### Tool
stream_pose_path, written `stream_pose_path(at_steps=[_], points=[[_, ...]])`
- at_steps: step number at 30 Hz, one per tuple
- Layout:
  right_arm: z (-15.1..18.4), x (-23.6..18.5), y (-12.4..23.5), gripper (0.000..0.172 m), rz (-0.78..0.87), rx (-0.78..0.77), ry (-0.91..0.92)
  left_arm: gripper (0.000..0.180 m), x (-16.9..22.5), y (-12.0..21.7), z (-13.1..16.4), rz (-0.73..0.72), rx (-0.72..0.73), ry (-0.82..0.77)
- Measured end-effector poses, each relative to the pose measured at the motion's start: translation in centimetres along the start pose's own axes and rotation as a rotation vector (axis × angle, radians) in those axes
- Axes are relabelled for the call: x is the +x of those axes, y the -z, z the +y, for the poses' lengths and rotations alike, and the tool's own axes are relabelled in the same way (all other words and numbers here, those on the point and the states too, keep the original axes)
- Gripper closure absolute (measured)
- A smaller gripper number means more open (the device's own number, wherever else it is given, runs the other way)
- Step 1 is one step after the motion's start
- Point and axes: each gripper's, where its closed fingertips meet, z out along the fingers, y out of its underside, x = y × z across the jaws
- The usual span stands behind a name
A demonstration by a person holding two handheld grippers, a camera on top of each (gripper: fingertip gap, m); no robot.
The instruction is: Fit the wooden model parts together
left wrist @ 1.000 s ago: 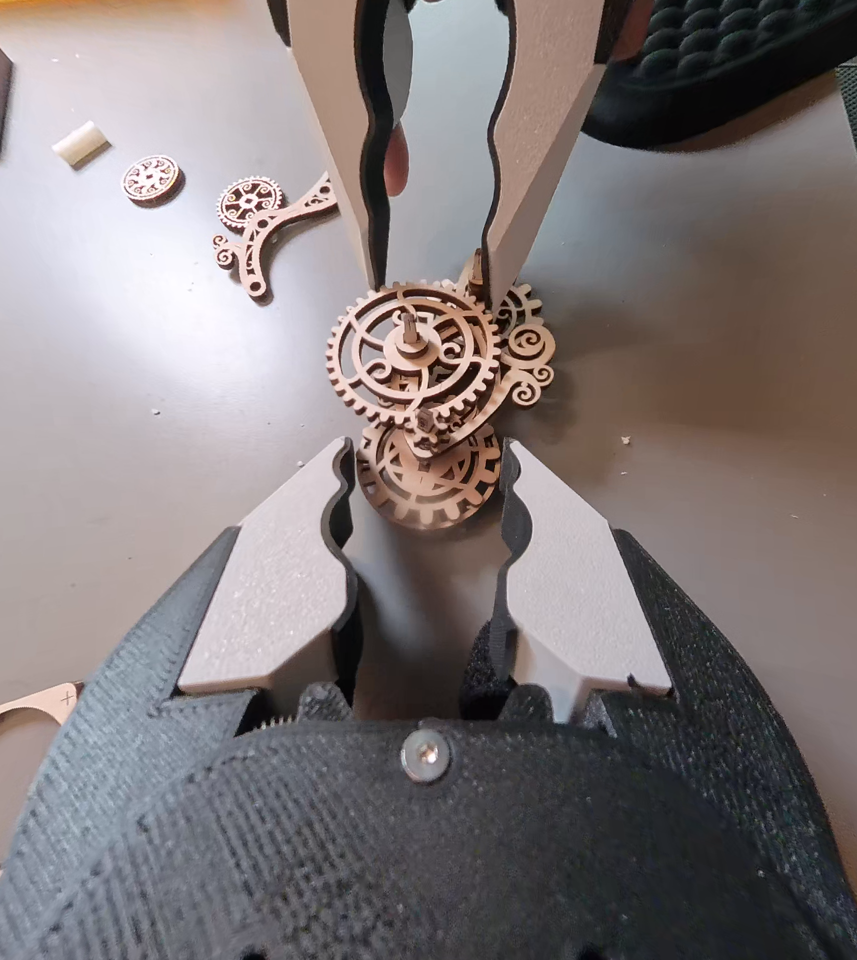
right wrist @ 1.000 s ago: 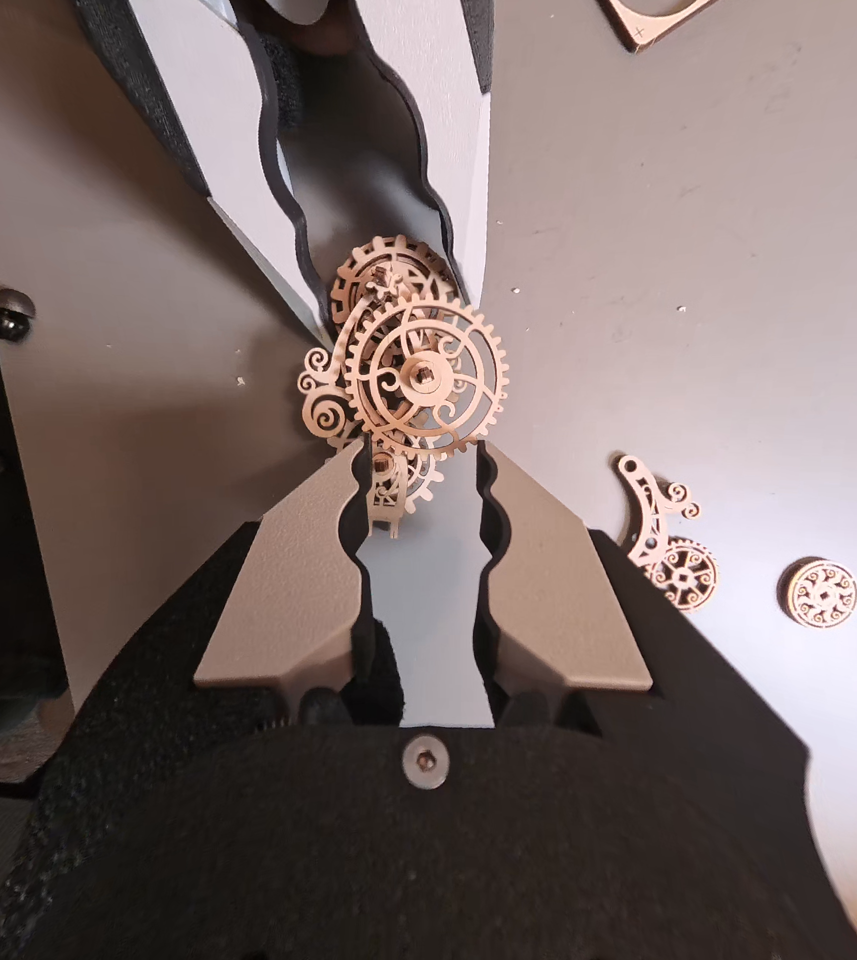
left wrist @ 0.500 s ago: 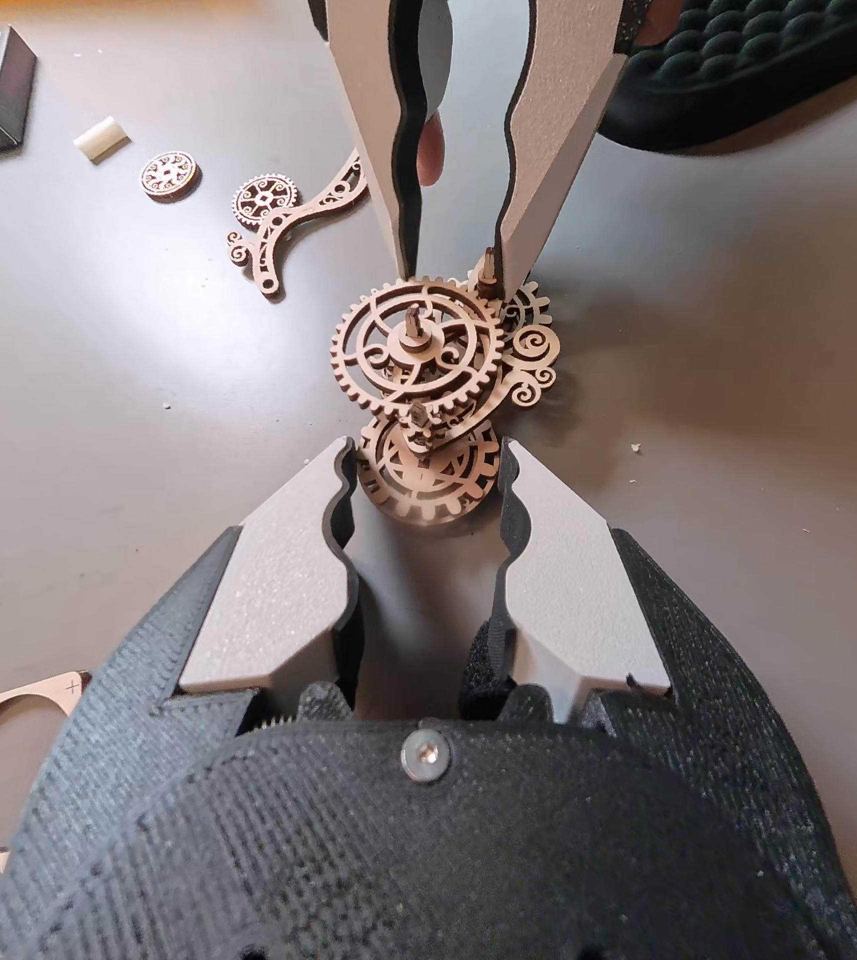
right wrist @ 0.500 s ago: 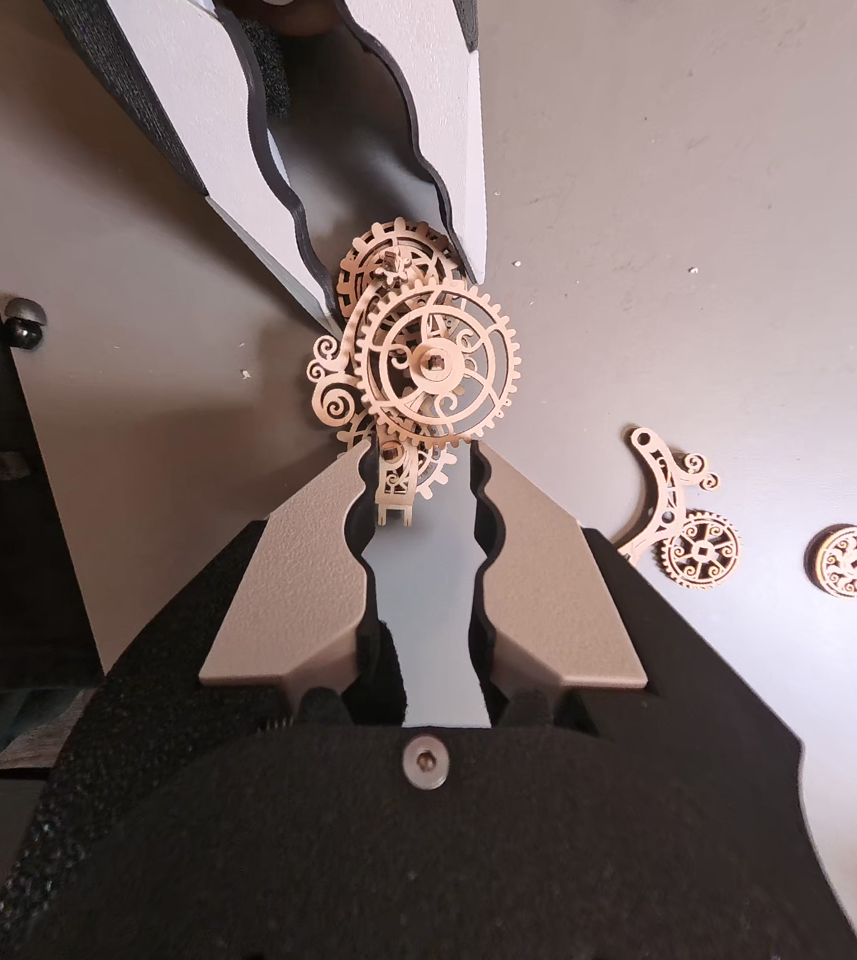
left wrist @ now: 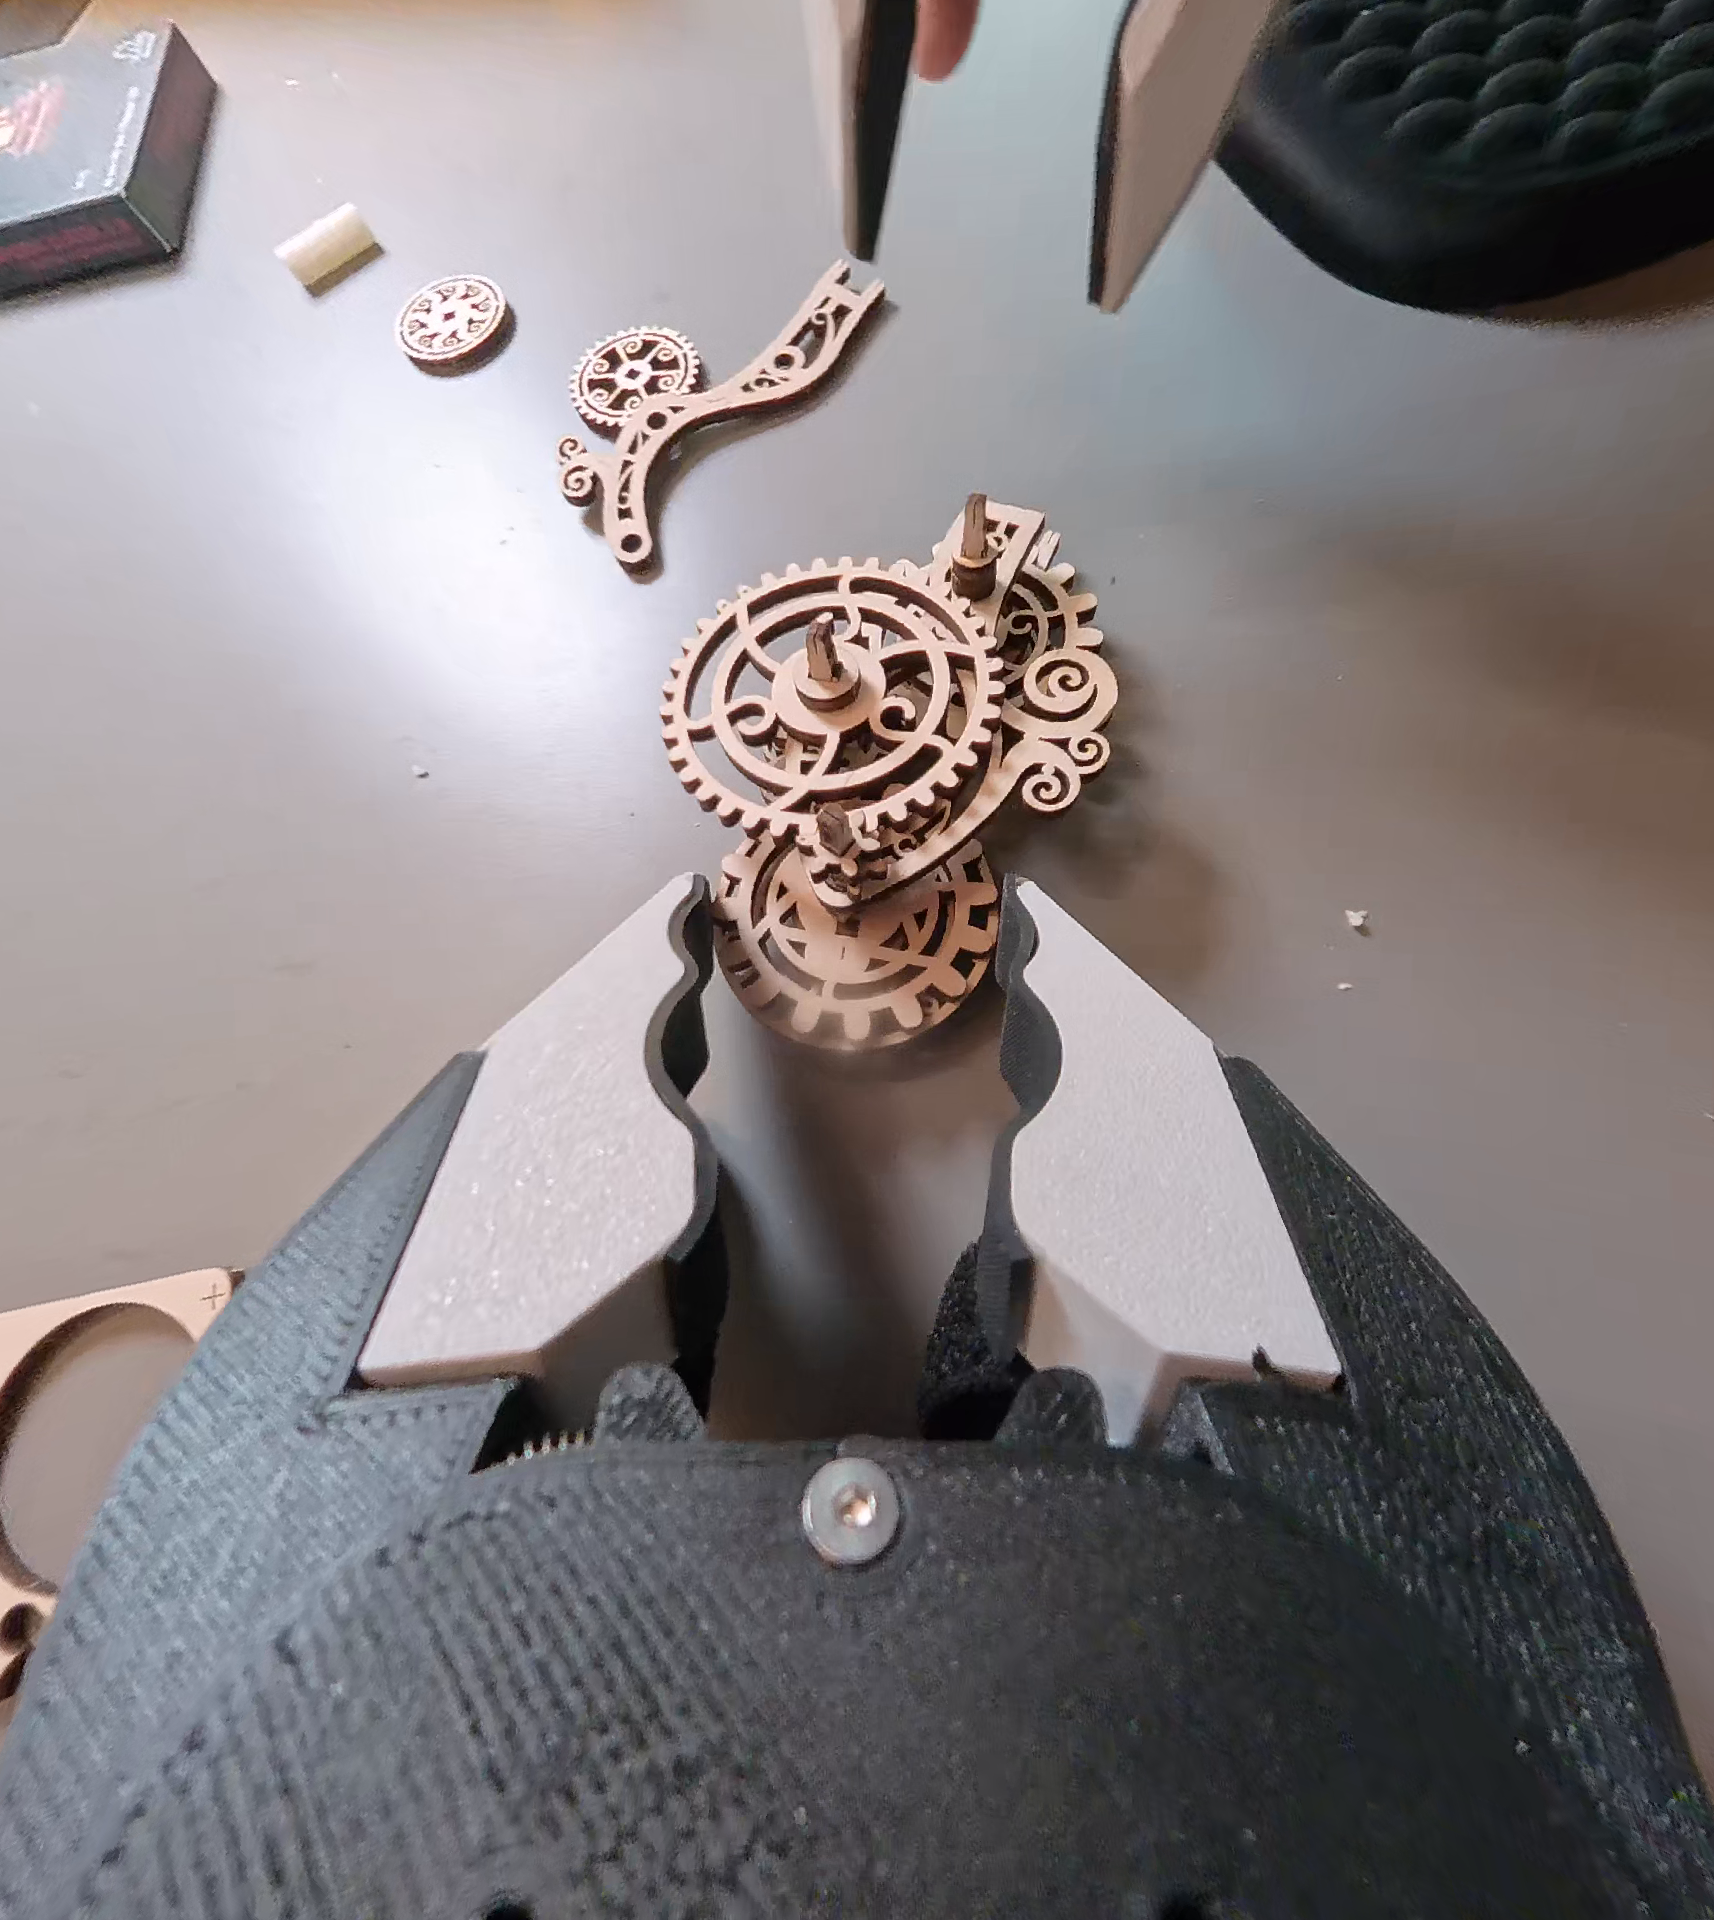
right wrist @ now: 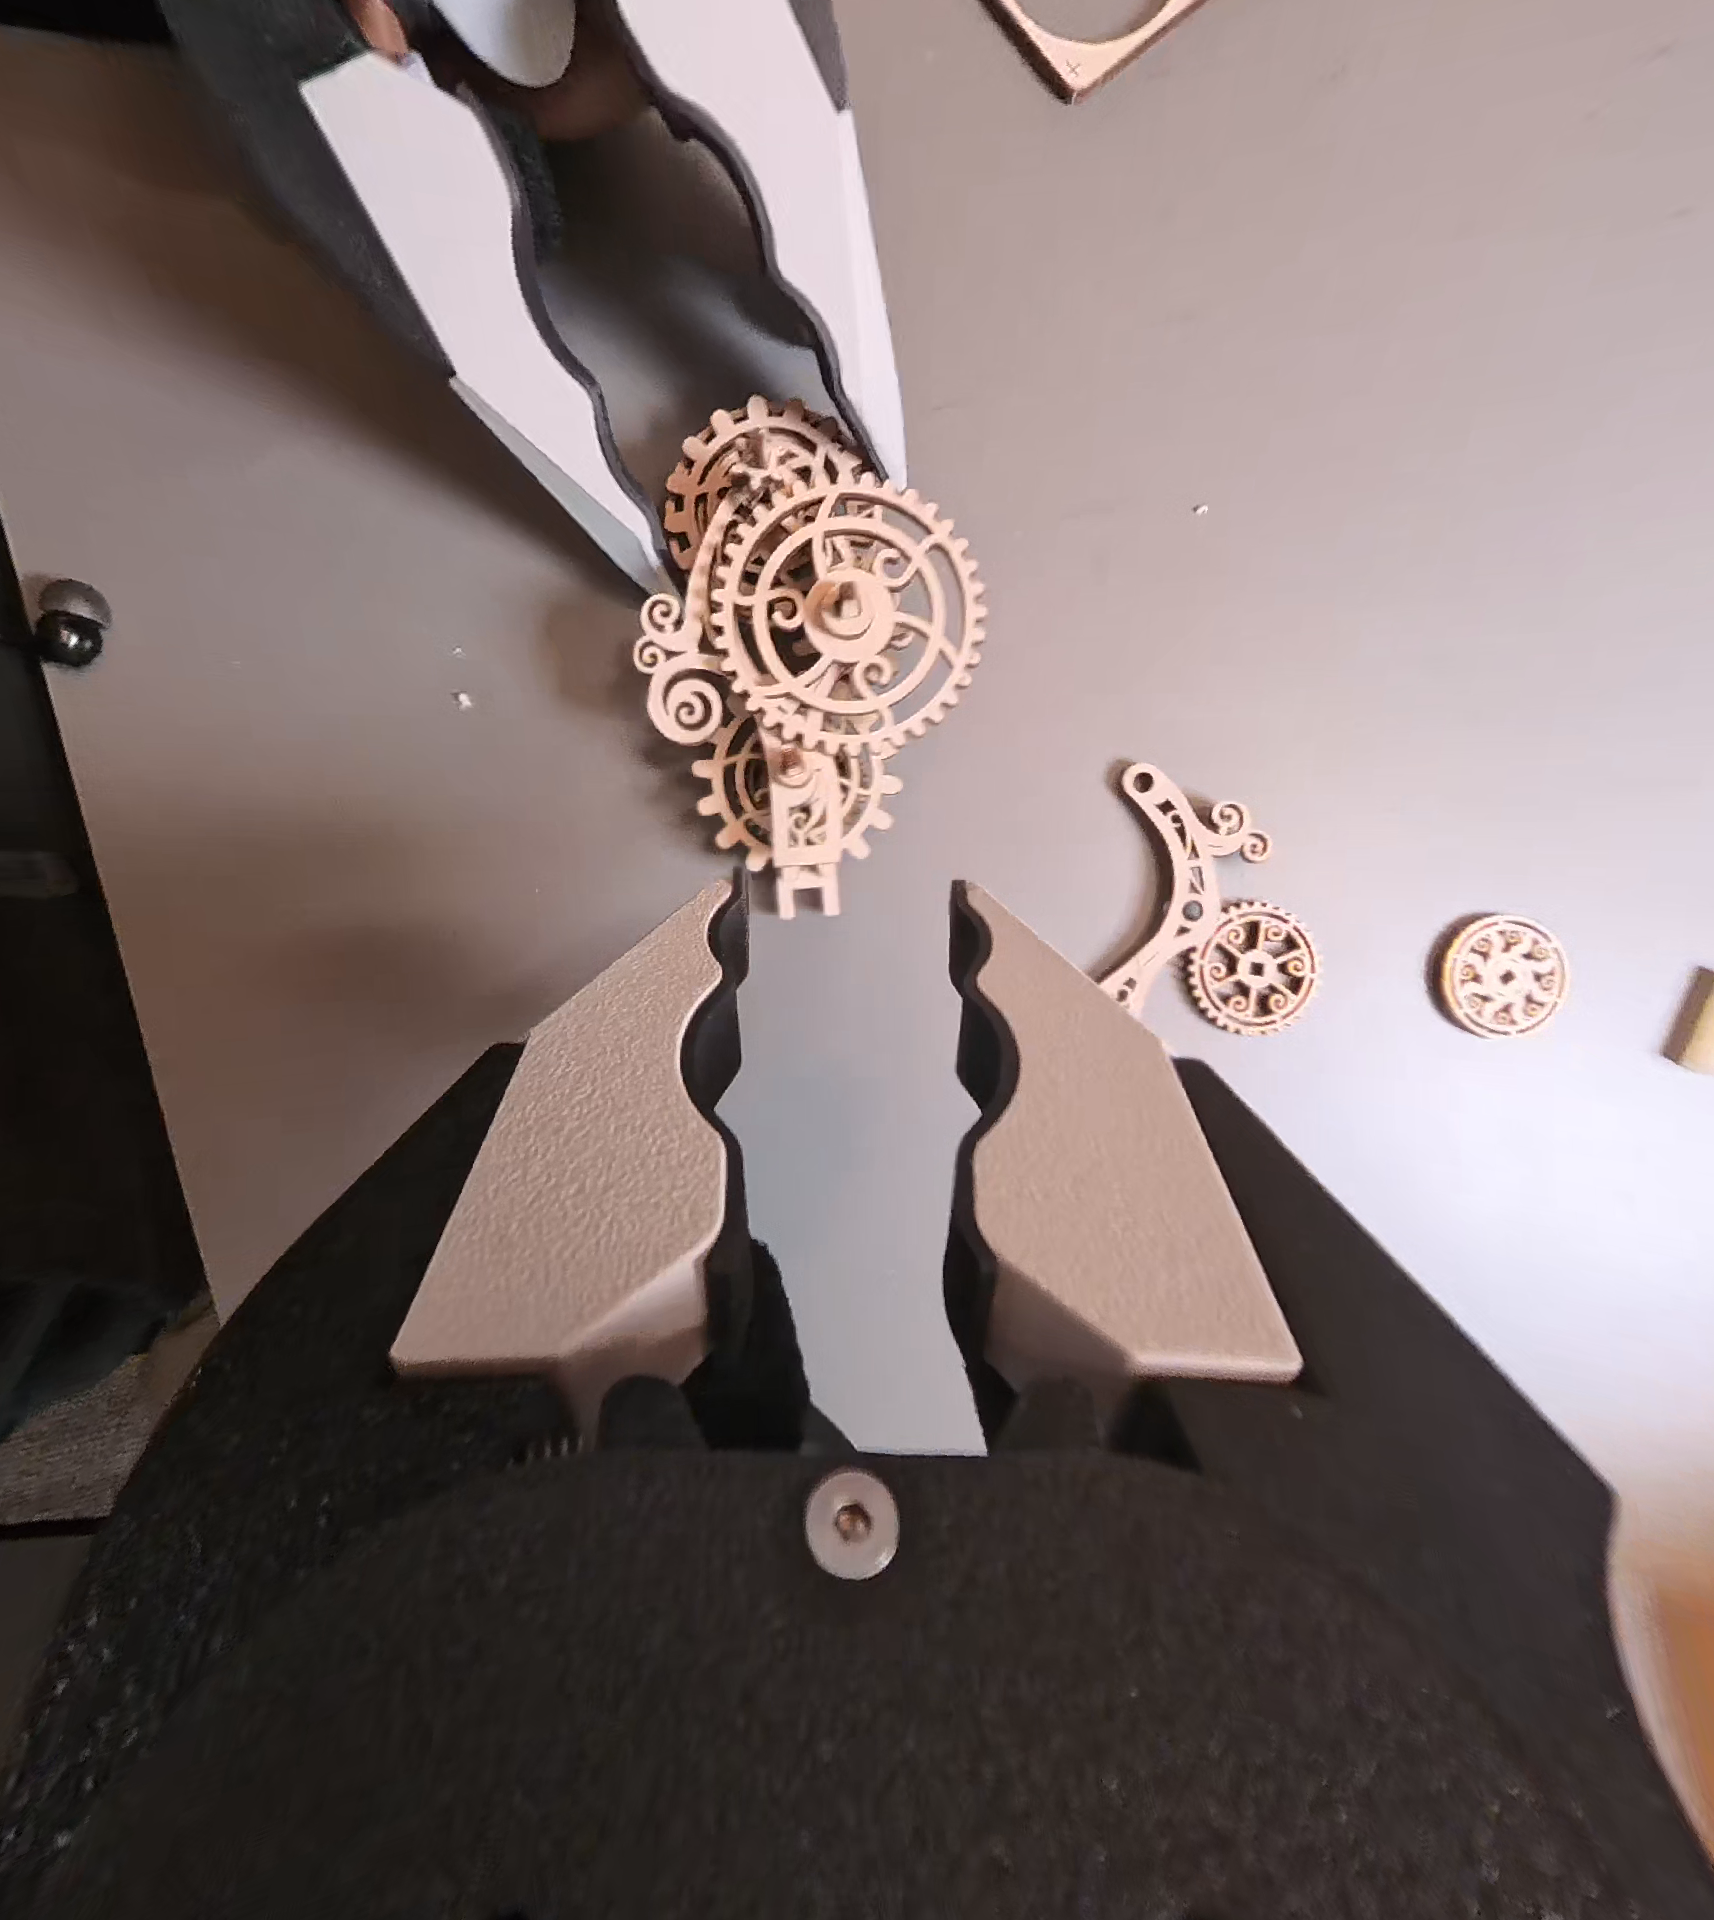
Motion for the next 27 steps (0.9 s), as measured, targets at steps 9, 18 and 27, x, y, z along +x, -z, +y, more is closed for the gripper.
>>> stream_pose_path(at_steps=[9,18,27], points=[[2.5,3.8,-0.5,0.145,0.126,-0.009,-0.011,0.121,-0.2,0.2,0.1,-0.015,0.002,-0.005],[5.0,6.8,-1.8,0.135,0.115,-0.113,-0.122,0.129,-0.6,0.5,0.2,0.009,0.016,0.013],[5.2,6.3,-2.6,0.158,0.095,-0.105,-0.065,0.129,-0.3,0.8,0.0,0.055,0.034,0.034]])
